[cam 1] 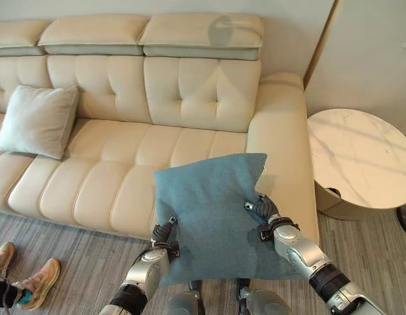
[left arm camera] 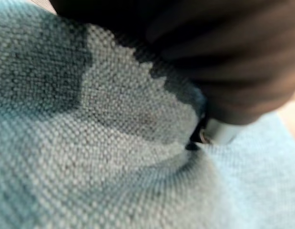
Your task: Pick up all the scattered cushions and arrange them neatly on the sofa.
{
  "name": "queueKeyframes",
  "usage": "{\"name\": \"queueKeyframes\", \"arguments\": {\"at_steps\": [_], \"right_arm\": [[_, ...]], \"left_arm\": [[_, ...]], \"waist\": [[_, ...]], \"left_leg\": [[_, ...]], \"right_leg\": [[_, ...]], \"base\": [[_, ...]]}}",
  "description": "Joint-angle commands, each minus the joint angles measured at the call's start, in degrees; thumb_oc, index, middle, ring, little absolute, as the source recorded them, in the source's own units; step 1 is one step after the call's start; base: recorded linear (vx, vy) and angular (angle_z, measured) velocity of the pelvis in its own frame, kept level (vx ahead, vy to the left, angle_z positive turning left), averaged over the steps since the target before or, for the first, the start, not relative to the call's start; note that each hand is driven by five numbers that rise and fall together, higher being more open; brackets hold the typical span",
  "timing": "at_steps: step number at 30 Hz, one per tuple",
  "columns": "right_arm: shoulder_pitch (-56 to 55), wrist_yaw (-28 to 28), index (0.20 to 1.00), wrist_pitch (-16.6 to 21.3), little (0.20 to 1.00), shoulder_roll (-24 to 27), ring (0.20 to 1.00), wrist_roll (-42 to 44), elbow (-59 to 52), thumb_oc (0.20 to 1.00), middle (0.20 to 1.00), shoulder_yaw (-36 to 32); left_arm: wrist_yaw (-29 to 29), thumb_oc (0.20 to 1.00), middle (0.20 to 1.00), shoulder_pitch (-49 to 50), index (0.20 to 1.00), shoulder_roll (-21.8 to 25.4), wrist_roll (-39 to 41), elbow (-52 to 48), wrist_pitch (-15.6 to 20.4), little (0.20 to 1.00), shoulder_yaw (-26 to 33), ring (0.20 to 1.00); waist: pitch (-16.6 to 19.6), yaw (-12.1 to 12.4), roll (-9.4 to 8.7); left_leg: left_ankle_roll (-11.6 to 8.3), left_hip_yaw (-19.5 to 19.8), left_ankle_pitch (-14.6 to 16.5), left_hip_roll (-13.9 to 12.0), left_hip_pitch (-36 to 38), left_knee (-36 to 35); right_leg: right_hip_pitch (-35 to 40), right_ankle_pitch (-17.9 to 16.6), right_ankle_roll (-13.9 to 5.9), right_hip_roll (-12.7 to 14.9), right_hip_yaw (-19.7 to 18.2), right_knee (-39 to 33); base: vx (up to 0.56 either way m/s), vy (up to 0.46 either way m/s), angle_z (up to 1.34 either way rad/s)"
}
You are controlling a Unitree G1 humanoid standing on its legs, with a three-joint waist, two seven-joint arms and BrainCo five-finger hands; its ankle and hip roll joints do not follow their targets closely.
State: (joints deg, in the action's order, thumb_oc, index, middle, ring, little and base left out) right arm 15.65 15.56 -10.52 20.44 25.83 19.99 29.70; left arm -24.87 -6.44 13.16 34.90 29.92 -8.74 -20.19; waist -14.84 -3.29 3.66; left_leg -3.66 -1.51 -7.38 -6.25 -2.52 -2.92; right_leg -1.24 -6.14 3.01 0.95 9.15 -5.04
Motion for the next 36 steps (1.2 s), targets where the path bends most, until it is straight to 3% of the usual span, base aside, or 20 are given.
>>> {"name": "queueKeyframes", "arguments": {"at_steps": [1, 2, 5, 13, 15, 17, 19, 22, 23, 24, 26, 29, 36], "right_arm": [[2.8, -4.83, 0.2, 2.98, 0.2, -8.35, 0.2, 0.17, -5.21, 0.2, 0.2, 5.79], [2.78, -4.82, 0.2, 3.03, 0.2, -8.06, 0.2, 0.29, -5.46, 0.2, 0.2, 5.65], [1.26, -5.12, 0.2, 2.91, 0.2, -7.99, 0.2, 0.46, -6.19, 0.2, 0.2, 4.96], [1.32, -4.92, 0.2, 3.15, 0.2, -10.47, 0.2, 0.83, -6.21, 0.2, 0.2, 4.75], [0.82, -4.97, 0.2, 3.18, 0.2, -10.66, 0.2, 0.72, -6.17, 0.2, 0.2, 4.63], [0.93, -4.62, 0.2, 3.71, 0.2, -11.7, 0.2, 0.99, -5.54, 0.2, 0.2, 4.82], [1.82, -4.24, 0.2, 4.35, 0.2, -12.63, 0.2, 1.18, -5.02, 0.2, 0.2, 5.33], [3.77, -3.69, 0.2, 5.0, 0.2, -13.23, 0.2, 1.81, -3.99, 0.2, 0.2, 5.55], [4.32, -3.39, 0.2, 5.41, 0.2, -12.97, 0.2, 2.14, -3.6, 0.2, 0.2, 5.71], [4.32, -3.39, 0.2, 5.41, 0.2, -12.97, 0.2, 2.14, -3.6, 0.2, 0.2, 5.71], [3.12, -3.75, 0.2, 5.52, 0.2, -12.05, 0.2, 1.85, -3.75, 0.2, 0.2, 5.64], [2.43, -2.69, 0.2, 5.91, 0.2, -11.37, 0.2, 2.47, -2.06, 0.2, 0.2, 4.55], [10.96, 2.17, 0.2, 6.37, 0.2, -9.16, 0.2, -2.34, 0.99, 0.2, 0.2, 2.3]], "left_arm": [[2.76, 0.2, 0.2, -5.92, 0.2, -4.91, 0.27, -6.37, 5.0, 0.2, -2.46, 0.2], [2.62, 0.2, 0.2, -5.81, 0.2, -4.62, -0.32, -6.35, 4.91, 0.2, -2.55, 0.2], [2.71, 0.2, 0.2, -5.39, 0.2, -4.18, -1.2, -6.2, 4.85, 0.2, -2.11, 0.2], [1.75, 0.2, 0.2, -7.64, 0.2, -0.25, -5.21, -6.76, 4.73, 0.2, -1.6, 0.2], [1.98, 0.2, 0.2, -7.82, 0.2, -0.07, -6.06, -6.36, 4.38, 0.2, -1.89, 0.2], [1.7, 0.2, 0.2, -9.24, 0.2, 0.86, -7.58, -5.57, 4.26, 0.2, -1.84, 0.2], [0.89, 0.2, 0.2, -10.73, 0.2, 1.75, -8.38, -4.68, 4.79, 0.2, -1.32, 0.2], [0.3, 0.2, 0.2, -12.26, 0.2, 2.42, -8.51, -4.11, 5.29, 0.2, -0.1, 0.2], [-0.29, 0.2, 0.2, -13.43, 0.2, 3.27, -8.27, -3.17, 5.38, 0.2, 1.12, 0.2], [-0.29, 0.2, 0.2, -13.42, 0.2, 3.27, -8.27, -3.17, 5.38, 0.2, 1.13, 0.2], [-0.23, 0.2, 0.2, -13.06, 0.2, 2.77, -9.26, -3.18, 5.54, 0.2, 1.01, 0.2], [-1.35, 0.2, 0.2, -14.03, 0.2, 1.46, -9.34, -1.37, 5.64, 0.2, 1.35, 0.2], [-3.09, 0.2, 0.2, -19.51, 0.2, 3.24, -11.03, -1.43, 6.51, 0.2, 0.04, 0.2]], "waist": [[1.19, -0.25, -1.38], [1.23, -0.39, -0.67], [2.0, -0.29, -0.17], [2.03, 2.3, -3.68], [2.17, 2.35, -3.89], [0.41, 2.24, -4.1], [-0.67, 2.48, -4.2], [-1.59, 2.97, -5.18], [-1.9, 2.64, -6.4], [-1.96, 2.61, -6.39], [-1.44, 2.33, -6.25], [-1.08, 1.75, -5.11], [-3.28, 1.81, -3.53]], "left_leg": [[-1.41, 3.4, 0.66, 1.33, -2.13, -1.41], [-2.2, 5.58, 0.01, 1.25, -3.57, -2.08], [-1.8, 4.64, 0.94, 1.5, -2.54, -2.08], [2.24, -1.15, 4.05, 3.96, -2.0, -2.08], [2.93, -1.44, 4.65, 4.44, -1.71, -2.08], [4.21, -2.99, 5.53, 4.6, -0.66, -2.08], [3.98, -4.48, 6.11, 4.2, -0.65, -2.08], [3.58, -6.47, 6.32, 4.11, -0.65, -2.08], [3.23, -6.85, 6.08, 4.55, -0.71, -2.08], [3.23, -6.81, 6.08, 4.55, -0.65, -2.08], [3.01, -5.74, 5.55, 4.57, -1.08, -2.08], [1.75, -4.3, 4.82, 4.19, -3.72, -2.08], [0.92, -2.88, 3.51, 3.86, -7.89, -1.96]], "right_leg": [[2.51, 12.09, -4.55, 3.05, 0.83, 5.63], [3.37, 12.56, -4.79, 3.23, -0.13, 5.76], [5.18, 12.8, -5.74, 3.89, -1.58, 5.1], [1.65, 9.22, -9.35, 7.17, -6.67, 3.48], [1.11, 9.53, -9.92, 7.63, -6.71, 4.96], [-5.14, 7.82, -11.8, 7.51, -7.64, 15.95], [-9.08, 7.94, -11.64, 6.34, -7.84, 18.36], [-10.98, 5.45, -10.47, 4.98, -6.08, 11.66], [-10.43, 3.6, -9.88, 4.04, -5.81, 4.83], [-10.32, 3.58, -9.88, 4.04, -5.77, 4.75], [-8.62, 4.39, -8.95, 3.7, -6.75, 3.09], [-8.28, 3.67, -8.53, 4.11, -2.48, 0.4], [-12.35, 5.19, -8.12, 4.79, -0.61, 3.99]], "base": [[0.17, 0.229, -0.38], [0.29, 0.373, -0.16], [0.31, 0.396, -0.09], [0.12, 0.268, -0.44], [0.08, 0.245, -0.29], [-0.02, 0.206, -0.3], [-0.07, 0.117, -0.51], [-0.02, -0.008, -0.69], [0.04, -0.074, -0.47], [0.15, -0.135, -0.39], [0.14, -0.105, 0.05], [0.09, -0.119, 0.42], [0.03, -0.044, 0.31]]}}
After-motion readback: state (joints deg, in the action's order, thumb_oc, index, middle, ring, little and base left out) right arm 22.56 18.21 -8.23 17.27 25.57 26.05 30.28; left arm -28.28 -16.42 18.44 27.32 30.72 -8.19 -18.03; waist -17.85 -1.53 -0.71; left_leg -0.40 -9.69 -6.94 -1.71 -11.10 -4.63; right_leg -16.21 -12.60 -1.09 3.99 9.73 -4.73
